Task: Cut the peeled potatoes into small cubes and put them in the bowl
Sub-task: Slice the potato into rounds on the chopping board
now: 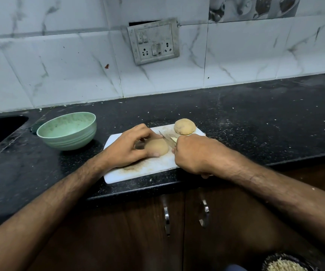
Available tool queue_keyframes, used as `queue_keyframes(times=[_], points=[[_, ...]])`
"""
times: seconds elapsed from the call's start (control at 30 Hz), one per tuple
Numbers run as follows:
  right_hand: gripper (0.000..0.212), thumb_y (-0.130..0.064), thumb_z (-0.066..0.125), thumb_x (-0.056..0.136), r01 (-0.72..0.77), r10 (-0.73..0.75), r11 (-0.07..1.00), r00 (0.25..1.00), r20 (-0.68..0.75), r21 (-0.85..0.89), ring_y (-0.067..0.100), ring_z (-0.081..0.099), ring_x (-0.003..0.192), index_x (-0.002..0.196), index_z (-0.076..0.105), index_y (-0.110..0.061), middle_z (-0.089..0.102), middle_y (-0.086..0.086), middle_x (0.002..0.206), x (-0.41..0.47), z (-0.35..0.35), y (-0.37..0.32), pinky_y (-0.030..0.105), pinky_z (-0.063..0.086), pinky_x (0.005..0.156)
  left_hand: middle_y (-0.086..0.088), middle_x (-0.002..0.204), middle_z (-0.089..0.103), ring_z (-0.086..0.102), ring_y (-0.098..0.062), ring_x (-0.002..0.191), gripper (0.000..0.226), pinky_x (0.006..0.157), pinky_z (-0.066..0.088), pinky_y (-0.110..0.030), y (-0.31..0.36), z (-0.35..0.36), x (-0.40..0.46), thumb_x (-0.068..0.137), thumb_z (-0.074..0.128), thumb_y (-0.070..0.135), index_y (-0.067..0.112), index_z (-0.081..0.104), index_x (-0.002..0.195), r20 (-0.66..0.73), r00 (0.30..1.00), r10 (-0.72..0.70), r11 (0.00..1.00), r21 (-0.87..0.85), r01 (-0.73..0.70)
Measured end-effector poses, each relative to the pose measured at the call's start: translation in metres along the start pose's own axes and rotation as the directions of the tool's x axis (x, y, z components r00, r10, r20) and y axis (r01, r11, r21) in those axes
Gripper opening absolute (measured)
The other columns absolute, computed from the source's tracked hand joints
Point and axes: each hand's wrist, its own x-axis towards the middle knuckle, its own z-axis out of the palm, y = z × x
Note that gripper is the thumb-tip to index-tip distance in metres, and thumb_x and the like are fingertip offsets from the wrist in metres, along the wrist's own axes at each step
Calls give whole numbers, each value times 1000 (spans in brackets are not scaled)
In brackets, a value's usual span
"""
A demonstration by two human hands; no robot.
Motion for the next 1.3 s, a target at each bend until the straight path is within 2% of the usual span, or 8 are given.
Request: queue_keyframes(times=[0.13,0.37,0.43,0.57,0.87,1.07,1.2,1.3], points=[[14,-18,41,95,8,-8,1000,1000,16,-8,17,56,44,80,42,-15,53,1,77,7,3,-7,29,36,47,1,109,62,62,-21,105,45,90,53,-38,-1,1,1,83,80,43,22,67,121,-3,1000,26,999,34,-26],[10,-14,40,92,22,-22,1000,997,68,2,15,55,37,82,41,-14,52,2,79,17,6,-12,31,40,51,2,110,61,61,-19,107,45,93,52,-35,0,0,1,84,80,42,22,66,122,2,1000,22,998,51,-23],[4,-16,40,93,25,-25,1000,998,63,12,17,58,43,92,42,-12,49,1,80,16,7,-11,31,41,53,2,111,61,61,-17,108,44,95,51,-33,1,0,1,84,81,41,23,67,121,-2,1000,22,998,51,-22],[17,-26,38,101,34,-36,999,998,56,31,26,68,76,104,46,-12,45,-1,78,6,12,-2,34,44,62,4,110,61,61,-17,108,44,95,50,-32,0,0,2,83,81,41,24,67,121,-5,1000,16,999,48,-15],[20,-35,37,102,49,-51,998,997,49,35,25,50,83,93,44,-19,44,-1,85,-34,21,16,36,39,72,4,106,59,60,-15,106,46,93,46,-18,1,0,1,82,82,40,23,67,122,-9,1000,1,998,58,-1],[28,-33,37,100,-31,31,999,999,28,-33,28,67,77,78,45,-19,53,2,78,-26,8,33,37,48,70,9,109,63,61,-12,106,46,93,46,-17,5,-2,0,81,81,42,20,68,120,-21,1000,9,997,73,-7],[36,-36,35,103,-38,35,996,999,29,78,17,58,40,81,52,-13,60,7,70,-21,-1,44,31,47,59,8,113,68,64,-9,109,44,94,44,-13,7,-3,-1,80,82,38,18,70,118,-51,999,-17,999,47,19],[39,-34,36,104,-13,11,982,1000,13,191,19,56,34,88,59,-6,68,15,72,-14,-7,40,27,45,50,3,112,68,64,-12,108,42,95,45,-14,7,-3,-2,82,82,34,17,71,118,-53,999,-11,999,47,13]])
